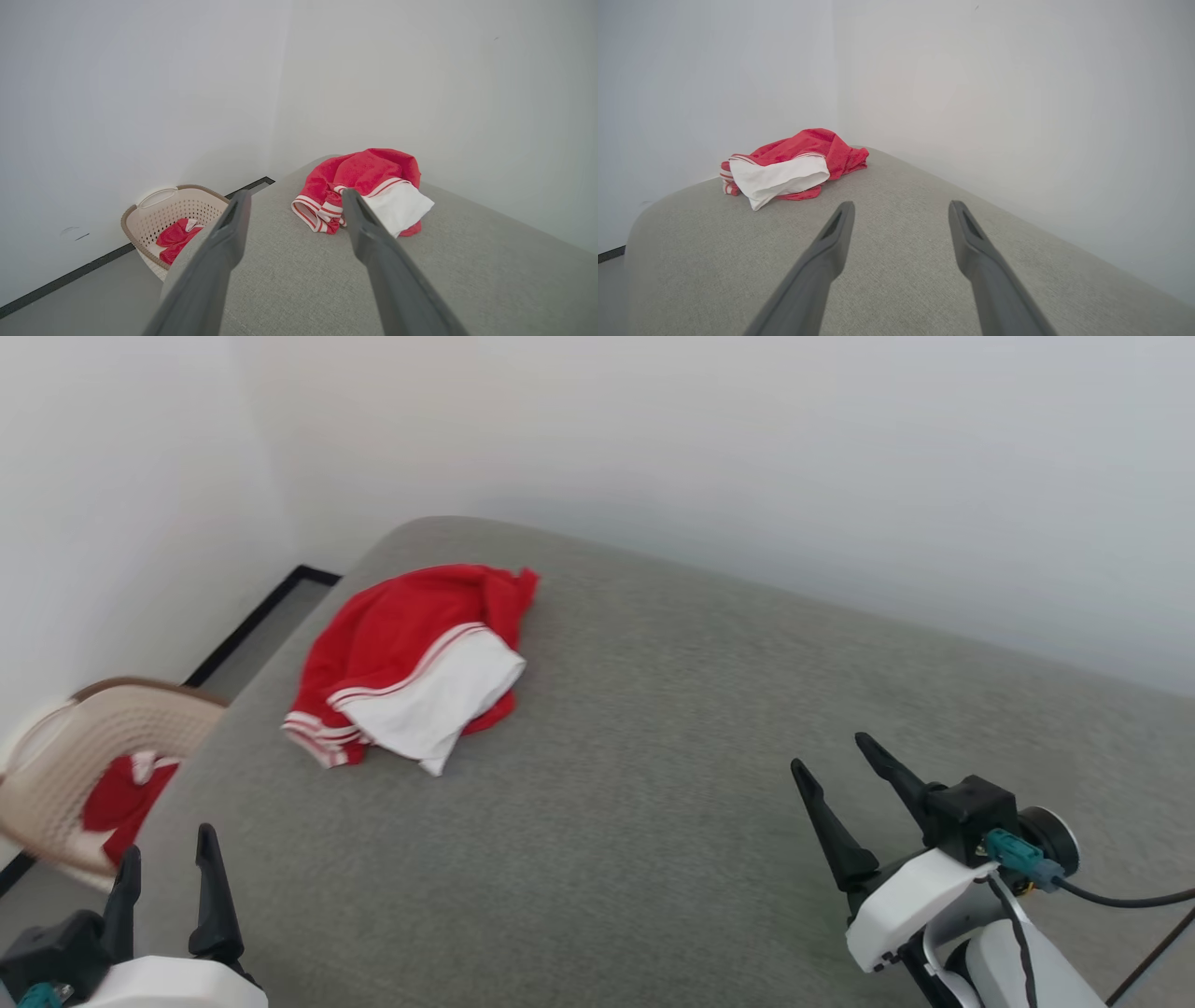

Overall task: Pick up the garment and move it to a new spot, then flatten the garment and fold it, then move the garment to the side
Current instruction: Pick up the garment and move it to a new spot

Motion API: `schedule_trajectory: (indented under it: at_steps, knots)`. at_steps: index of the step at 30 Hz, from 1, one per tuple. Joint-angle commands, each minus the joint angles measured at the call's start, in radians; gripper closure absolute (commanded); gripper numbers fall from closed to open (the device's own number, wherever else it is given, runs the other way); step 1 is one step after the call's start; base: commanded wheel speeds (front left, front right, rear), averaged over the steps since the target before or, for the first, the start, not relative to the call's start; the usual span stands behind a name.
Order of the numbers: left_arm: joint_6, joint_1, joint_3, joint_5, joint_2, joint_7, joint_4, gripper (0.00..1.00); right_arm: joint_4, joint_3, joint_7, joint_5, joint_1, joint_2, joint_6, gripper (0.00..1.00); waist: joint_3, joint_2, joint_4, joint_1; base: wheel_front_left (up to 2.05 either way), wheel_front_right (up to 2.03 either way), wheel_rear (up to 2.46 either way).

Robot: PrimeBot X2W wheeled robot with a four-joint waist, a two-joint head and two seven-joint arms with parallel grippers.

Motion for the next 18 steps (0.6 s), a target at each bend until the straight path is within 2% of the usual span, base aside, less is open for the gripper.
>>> schedule_trajectory:
  at_steps: [1,8,18]
  knots:
    - [0.004,0.007,0.002,-0.006,0.002,0.002,-0.004,0.00,0.002,0.002,-0.007,0.007,-0.006,0.005,0.000,0.00,-0.002,0.0000,0.024,0.0000,0.00,0.00,0.00]
    - [0.010,0.008,-0.003,-0.019,-0.008,0.002,-0.001,0.00,0.022,0.003,-0.016,0.007,-0.020,0.009,0.000,0.00,0.008,0.0000,0.075,0.0000,0.00,0.00,0.00]
    - [-0.003,-0.064,-0.011,-0.045,-0.014,0.004,0.041,0.00,0.019,-0.026,-0.018,0.006,-0.034,-0.005,0.000,0.00,0.045,0.0000,0.081,0.0000,0.00,0.00,0.00]
